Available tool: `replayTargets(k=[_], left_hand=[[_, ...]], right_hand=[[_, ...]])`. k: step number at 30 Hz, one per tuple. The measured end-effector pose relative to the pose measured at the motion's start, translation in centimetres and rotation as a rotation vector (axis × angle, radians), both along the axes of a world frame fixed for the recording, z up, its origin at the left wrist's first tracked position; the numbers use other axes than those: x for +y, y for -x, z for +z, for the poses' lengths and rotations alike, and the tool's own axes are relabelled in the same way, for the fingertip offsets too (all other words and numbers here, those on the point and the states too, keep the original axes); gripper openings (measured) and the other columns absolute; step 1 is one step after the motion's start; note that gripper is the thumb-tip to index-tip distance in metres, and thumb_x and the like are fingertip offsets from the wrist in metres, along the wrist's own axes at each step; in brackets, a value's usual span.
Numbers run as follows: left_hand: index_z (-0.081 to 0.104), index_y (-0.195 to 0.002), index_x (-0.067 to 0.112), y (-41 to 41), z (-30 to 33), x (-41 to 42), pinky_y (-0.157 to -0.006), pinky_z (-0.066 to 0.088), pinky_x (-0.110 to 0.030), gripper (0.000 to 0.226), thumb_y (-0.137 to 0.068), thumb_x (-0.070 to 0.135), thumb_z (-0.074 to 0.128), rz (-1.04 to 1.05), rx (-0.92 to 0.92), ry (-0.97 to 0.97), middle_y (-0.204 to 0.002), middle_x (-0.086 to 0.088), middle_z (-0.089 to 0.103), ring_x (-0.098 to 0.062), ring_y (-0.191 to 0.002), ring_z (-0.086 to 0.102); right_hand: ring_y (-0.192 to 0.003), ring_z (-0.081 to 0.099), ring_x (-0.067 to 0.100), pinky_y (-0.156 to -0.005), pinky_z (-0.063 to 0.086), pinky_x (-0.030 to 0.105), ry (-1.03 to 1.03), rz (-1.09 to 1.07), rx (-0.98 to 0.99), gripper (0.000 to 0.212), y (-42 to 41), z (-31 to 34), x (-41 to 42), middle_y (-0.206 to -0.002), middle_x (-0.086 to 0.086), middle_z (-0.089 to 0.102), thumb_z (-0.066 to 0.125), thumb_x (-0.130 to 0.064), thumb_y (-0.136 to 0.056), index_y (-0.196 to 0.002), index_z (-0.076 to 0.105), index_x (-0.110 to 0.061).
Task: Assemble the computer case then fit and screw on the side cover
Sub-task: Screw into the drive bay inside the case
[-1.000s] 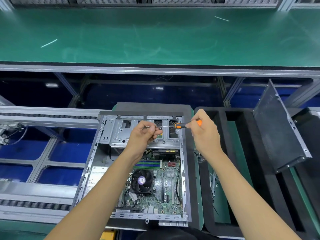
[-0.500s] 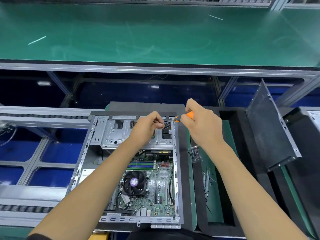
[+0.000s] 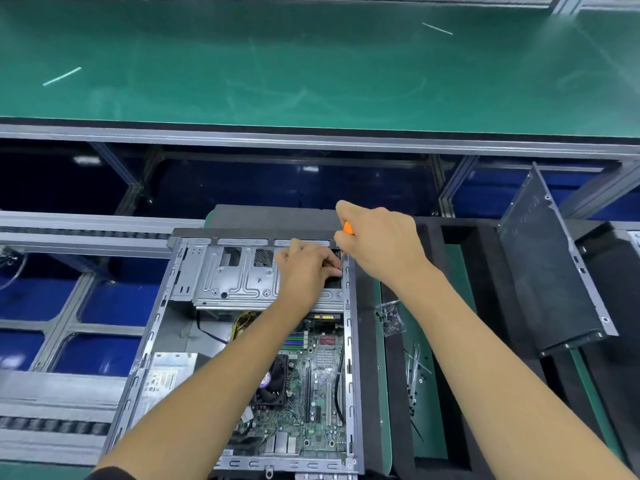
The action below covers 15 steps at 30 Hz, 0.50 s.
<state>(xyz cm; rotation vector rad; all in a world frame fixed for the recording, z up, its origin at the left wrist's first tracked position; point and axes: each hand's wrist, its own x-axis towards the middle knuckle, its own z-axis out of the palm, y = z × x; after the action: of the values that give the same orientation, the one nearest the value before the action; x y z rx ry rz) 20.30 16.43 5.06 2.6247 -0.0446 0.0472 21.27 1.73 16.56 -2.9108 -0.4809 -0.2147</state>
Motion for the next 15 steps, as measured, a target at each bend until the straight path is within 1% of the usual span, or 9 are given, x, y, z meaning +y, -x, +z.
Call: replayTargets(k=[2, 5, 8, 12, 15], left_hand=[[0.066, -0.072, 0.044, -0.2, -0.3, 0.1, -0.078, 0.009, -0.028, 0.015, -0.075, 0.046, 0.081, 0.007, -0.015, -0.022, -0.074, 0.027, 0.054, -0.003, -0.093, 0.031], [0.068, -0.073, 0.043, -0.3, -0.8, 0.3, -0.079, 0.009, -0.029, 0.015, -0.075, 0.047, 0.081, -0.018, -0.045, -0.037, -0.079, 0.022, 0.063, -0.005, -0.094, 0.033], [0.065, -0.073, 0.043, -0.4, -0.7, 0.2, -0.078, 0.010, -0.031, 0.016, -0.078, 0.048, 0.079, -0.025, -0.008, -0.038, -0.079, 0.023, 0.065, -0.007, -0.094, 0.032], [0.070, -0.081, 0.041, -0.8, -0.2, 0.2, -0.079, 0.008, -0.031, 0.009, -0.081, 0.047, 0.077, -0.063, 0.025, -0.086, -0.076, 0.021, 0.063, -0.010, -0.097, 0.034], [0.070, -0.088, 0.041, -0.5, 0.1, 0.4, -0.078, 0.010, -0.031, 0.013, -0.082, 0.050, 0.076, -0.080, 0.026, -0.052, -0.082, 0.022, 0.065, -0.010, -0.100, 0.038]], right_hand=[[-0.049, 0.038, 0.014, -0.048, 0.023, 0.030, 0.017, 0.014, 0.020, 0.018, -0.4, 0.0, 0.1, -0.055, -0.001, 0.043, 0.052, -0.031, -0.091, -0.087, 0.036, -0.025], [-0.050, 0.039, 0.016, -0.049, 0.024, 0.030, 0.024, 0.028, 0.055, 0.016, -0.7, -0.2, 0.3, -0.058, -0.001, 0.045, 0.051, -0.029, -0.092, -0.089, 0.037, -0.023], [-0.050, 0.036, 0.018, -0.049, 0.021, 0.031, 0.029, 0.023, 0.063, 0.014, -1.0, -0.1, 0.5, -0.059, -0.001, 0.046, 0.051, -0.025, -0.091, -0.088, 0.038, -0.021], [-0.054, 0.037, 0.020, -0.049, 0.022, 0.031, 0.024, 0.018, 0.072, 0.015, -1.6, -0.1, 0.6, -0.062, 0.000, 0.047, 0.051, -0.027, -0.093, -0.087, 0.040, -0.019], [-0.053, 0.035, 0.016, -0.049, 0.020, 0.031, 0.037, 0.005, 0.070, 0.016, -1.8, -0.2, 0.5, -0.062, -0.001, 0.044, 0.051, -0.029, -0.094, -0.088, 0.039, -0.019]])
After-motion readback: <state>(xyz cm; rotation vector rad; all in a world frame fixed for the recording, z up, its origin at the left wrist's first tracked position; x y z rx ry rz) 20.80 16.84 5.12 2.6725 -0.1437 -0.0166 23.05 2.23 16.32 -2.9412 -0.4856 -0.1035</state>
